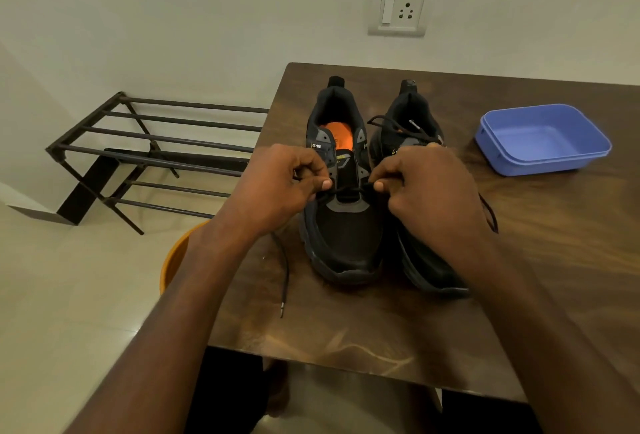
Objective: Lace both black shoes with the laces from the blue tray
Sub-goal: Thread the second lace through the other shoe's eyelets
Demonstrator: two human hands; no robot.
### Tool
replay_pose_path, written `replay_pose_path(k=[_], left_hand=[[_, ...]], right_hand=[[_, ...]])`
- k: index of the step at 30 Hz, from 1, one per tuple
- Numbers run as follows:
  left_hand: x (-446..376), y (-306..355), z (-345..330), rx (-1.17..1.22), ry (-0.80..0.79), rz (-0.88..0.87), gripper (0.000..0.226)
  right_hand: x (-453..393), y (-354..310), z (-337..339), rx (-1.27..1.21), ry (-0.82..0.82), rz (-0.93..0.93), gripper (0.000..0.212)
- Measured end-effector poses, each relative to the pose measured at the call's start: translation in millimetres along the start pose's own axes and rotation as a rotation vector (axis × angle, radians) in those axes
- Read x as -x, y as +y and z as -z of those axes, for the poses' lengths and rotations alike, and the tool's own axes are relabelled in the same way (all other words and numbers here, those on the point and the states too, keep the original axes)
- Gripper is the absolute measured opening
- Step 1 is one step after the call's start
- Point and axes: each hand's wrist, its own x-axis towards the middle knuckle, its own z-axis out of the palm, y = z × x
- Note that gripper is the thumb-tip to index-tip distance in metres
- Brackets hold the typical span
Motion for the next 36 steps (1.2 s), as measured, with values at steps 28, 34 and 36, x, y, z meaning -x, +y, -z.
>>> replay_pose_path(k=[28, 34, 36], left_hand=[[14.4, 26.9, 24.2, 0.943, -0.091, 0.035, 0.034], [11.5, 25.3, 17.6, 0.939, -0.015, 0.048, 0.02], [10.4, 27.4, 12.7, 0.932, -0.04, 0.027, 0.016]], right_hand=[[3.9, 38.5, 26.6, -0.537, 0.609, -0.304, 0.017], [6.1, 10.2, 17.0, -0.25, 0.505, 0.109, 0.022], [8.6, -10.6, 8.6, -0.455, 0.308, 0.259, 0.02]])
